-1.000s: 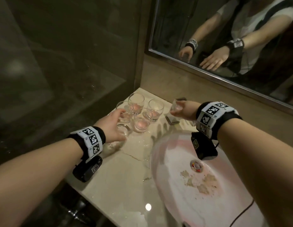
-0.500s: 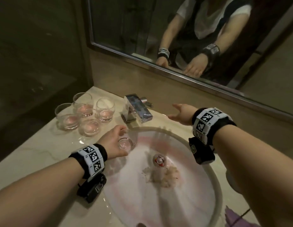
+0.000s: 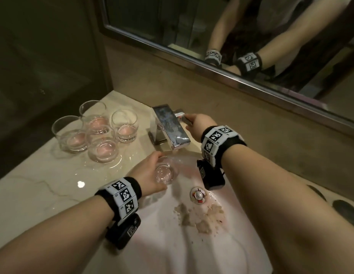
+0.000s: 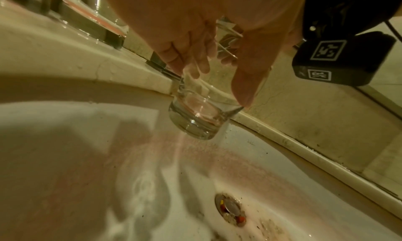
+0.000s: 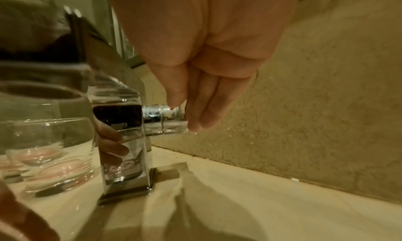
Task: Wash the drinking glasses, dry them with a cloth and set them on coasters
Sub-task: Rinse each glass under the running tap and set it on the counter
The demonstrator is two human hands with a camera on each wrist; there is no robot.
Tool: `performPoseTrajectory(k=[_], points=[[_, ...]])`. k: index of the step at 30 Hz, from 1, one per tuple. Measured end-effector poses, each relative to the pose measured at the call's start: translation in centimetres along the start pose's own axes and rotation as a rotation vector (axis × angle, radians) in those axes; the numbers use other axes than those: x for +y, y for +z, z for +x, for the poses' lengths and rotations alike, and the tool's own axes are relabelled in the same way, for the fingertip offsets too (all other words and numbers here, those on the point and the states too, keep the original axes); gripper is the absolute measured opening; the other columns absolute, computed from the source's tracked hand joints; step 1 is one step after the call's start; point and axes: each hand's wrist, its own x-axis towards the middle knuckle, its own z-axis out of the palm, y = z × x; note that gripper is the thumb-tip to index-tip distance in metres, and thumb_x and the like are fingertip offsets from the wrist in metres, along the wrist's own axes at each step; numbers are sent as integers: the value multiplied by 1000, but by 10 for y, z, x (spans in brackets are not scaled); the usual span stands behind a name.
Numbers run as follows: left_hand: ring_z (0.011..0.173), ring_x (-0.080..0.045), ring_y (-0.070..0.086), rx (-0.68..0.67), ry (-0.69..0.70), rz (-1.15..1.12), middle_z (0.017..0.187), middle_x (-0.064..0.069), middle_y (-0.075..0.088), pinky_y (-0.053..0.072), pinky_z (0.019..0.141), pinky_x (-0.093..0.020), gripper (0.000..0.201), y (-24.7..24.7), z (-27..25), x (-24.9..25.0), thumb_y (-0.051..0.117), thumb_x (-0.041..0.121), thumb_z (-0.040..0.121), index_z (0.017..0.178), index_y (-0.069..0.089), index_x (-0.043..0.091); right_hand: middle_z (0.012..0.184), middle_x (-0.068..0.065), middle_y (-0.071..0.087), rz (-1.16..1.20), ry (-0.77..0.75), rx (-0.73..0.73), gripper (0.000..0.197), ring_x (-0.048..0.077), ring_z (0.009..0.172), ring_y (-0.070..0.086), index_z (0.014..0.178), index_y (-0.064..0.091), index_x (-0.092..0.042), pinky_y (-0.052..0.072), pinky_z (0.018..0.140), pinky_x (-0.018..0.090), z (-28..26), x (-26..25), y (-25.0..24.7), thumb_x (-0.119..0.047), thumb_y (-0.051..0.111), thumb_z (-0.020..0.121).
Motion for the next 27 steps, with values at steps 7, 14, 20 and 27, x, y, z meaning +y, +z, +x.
performPoseTrajectory(k=[7,14,20,27], points=[[121,-19,47,-2,6,1,136,-7,45,36,97,-20,95,-1,11,0,84,20,60,137,29,11,143,-3,45,84,30,-44,47,14,127,45,142,38,-20,32,96,15,13,7,-4,-5,39,98],[125,-17,44,-39,-10,21,140,-6,41,33,98,-18,97,-2,17,3,82,22,64,140,25,9,137,2,52,244,35,33,43,19,123,49,138,46,-23,39,91,20,20,16,1,-9,42,97],[122,-17,45,-34,-2,30,138,-6,42,34,95,-17,95,-1,20,3,82,22,64,140,26,10,139,2,50,261,41,20,48,17,122,49,144,34,-24,35,89,15,19,18,3,-11,41,99],[113,-13,53,-26,-55,-90,128,4,50,45,98,-31,100,2,20,4,84,44,53,135,31,20,135,6,50,444,-7,-112,81,19,108,58,149,11,-20,49,89,29,-22,42,59,-1,58,85]])
